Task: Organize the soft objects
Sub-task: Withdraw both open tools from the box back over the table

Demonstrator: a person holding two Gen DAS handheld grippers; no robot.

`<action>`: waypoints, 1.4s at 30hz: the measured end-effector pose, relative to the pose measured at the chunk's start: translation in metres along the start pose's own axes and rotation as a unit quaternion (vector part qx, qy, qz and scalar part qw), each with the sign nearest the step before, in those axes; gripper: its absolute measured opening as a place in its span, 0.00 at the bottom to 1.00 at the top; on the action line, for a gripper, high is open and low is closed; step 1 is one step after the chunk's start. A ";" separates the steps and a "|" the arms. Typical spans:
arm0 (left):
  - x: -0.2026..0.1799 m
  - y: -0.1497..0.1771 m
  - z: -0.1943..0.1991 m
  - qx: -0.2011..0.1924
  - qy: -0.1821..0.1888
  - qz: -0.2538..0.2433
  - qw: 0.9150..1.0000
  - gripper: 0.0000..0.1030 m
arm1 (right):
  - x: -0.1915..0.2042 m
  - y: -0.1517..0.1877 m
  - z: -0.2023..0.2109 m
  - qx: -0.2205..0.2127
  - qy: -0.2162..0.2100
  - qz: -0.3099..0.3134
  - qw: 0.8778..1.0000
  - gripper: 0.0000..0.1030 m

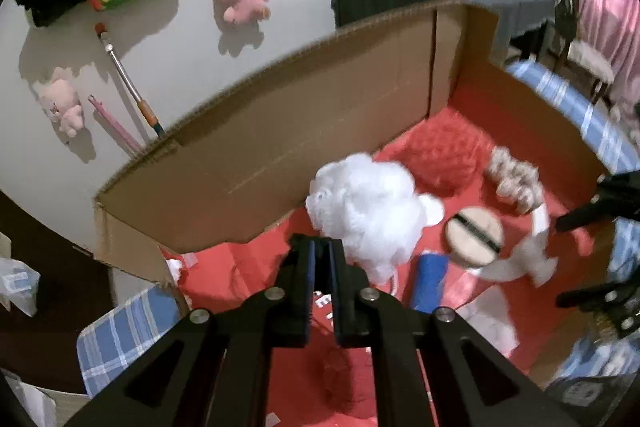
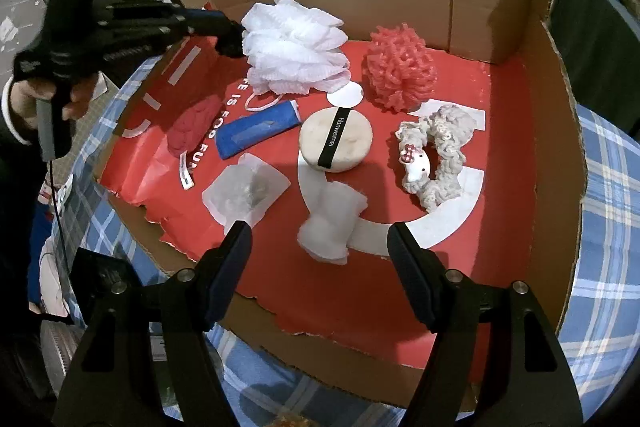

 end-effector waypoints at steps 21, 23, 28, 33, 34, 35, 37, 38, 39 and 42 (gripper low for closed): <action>-0.079 0.060 0.144 -0.121 0.060 0.011 0.991 0.07 | 0.052 0.041 0.114 -0.119 0.001 0.000 0.993 0.67; -0.088 0.073 0.159 -0.133 0.065 0.013 0.989 0.07 | 0.060 0.052 0.128 -0.136 0.002 0.001 0.991 0.67; -0.108 0.104 0.193 -0.167 0.076 0.018 0.983 0.07 | 0.079 0.083 0.155 -0.170 0.002 0.005 0.985 0.72; -0.132 0.140 0.214 -0.189 0.092 0.024 0.977 0.07 | 0.091 0.115 0.164 -0.188 0.003 0.004 0.982 0.72; -0.136 0.147 0.216 -0.193 0.092 0.025 0.977 0.07 | 0.093 0.121 0.165 -0.191 0.001 0.003 0.982 0.72; -0.141 0.155 0.218 -0.196 0.096 0.026 0.976 0.07 | 0.094 0.129 0.166 -0.194 0.000 0.002 0.981 0.72; -0.148 0.170 0.221 -0.203 0.101 0.031 0.973 0.07 | 0.098 0.144 0.165 -0.199 0.007 -0.001 0.980 0.72; -0.152 0.176 0.221 -0.204 0.105 0.033 0.973 0.07 | 0.099 0.150 0.164 -0.201 0.010 -0.001 0.980 0.72; -0.160 0.186 0.221 -0.206 0.112 0.034 0.971 0.07 | 0.100 0.158 0.161 -0.203 0.018 -0.002 0.979 0.72; -0.175 0.205 0.215 -0.209 0.103 0.033 0.972 0.07 | 0.099 0.180 0.151 -0.210 0.036 -0.011 0.977 0.72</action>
Point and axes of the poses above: each gripper's, at about its wrist camera, not at the fingertips, and z roughly against the way its jaws point, x to its left, y to its underside, the point moved 4 cm from there along -z, roughly the way its jaws point
